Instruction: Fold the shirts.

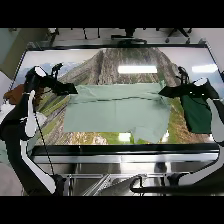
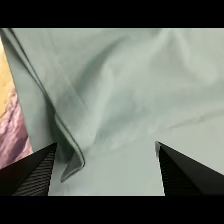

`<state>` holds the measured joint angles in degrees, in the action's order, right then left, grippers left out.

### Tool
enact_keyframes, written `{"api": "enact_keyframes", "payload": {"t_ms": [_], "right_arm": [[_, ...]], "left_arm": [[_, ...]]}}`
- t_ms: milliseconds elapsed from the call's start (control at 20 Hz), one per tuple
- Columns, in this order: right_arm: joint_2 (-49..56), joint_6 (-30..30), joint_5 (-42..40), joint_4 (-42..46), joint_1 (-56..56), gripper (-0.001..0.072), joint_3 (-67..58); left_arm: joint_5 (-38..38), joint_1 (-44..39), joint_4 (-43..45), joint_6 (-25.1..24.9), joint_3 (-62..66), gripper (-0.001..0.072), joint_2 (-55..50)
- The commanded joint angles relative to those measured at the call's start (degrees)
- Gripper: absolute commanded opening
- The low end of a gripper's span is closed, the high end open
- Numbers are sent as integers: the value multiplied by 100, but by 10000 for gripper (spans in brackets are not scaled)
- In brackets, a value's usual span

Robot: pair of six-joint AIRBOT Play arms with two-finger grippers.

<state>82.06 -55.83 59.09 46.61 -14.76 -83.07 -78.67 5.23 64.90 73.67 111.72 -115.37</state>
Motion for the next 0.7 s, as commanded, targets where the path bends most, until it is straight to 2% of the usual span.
{"api": "enact_keyframes", "payload": {"t_ms": [0, 50, 100, 150, 300, 350, 400, 650], "right_arm": [[-715, -905, 949, 682, -411, 357, -35], [-964, -1167, 1248, 962, -588, 393, 111], [-1241, -1397, 1493, 1137, -752, 392, 426], [-1521, -1519, 1620, 1191, -909, 391, 841], [-2306, -1965, 1589, 1300, -1320, 402, 2199], [-2494, -2046, 1591, 1303, -1443, 492, 2592], [-2638, -2096, 1596, 1296, -1530, 543, 2933], [-2796, -2046, 1416, 1091, -1436, 543, 4026]], "left_arm": [[-1351, 400, -7, 404, 437, 689, 146], [-1384, 568, -52, 479, 61, 689, 356], [-1384, 717, -7, 485, -448, 688, 595], [-1355, 874, 9, 439, -1102, 628, 857], [-914, 1152, 4, 197, -3010, 631, 1488], [-719, 1196, 2, 96, -3523, 631, 1633], [-531, 1196, 0, 28, -3950, 631, 1731], [-55, 857, -66, -37, -4883, 631, 1751]]}}
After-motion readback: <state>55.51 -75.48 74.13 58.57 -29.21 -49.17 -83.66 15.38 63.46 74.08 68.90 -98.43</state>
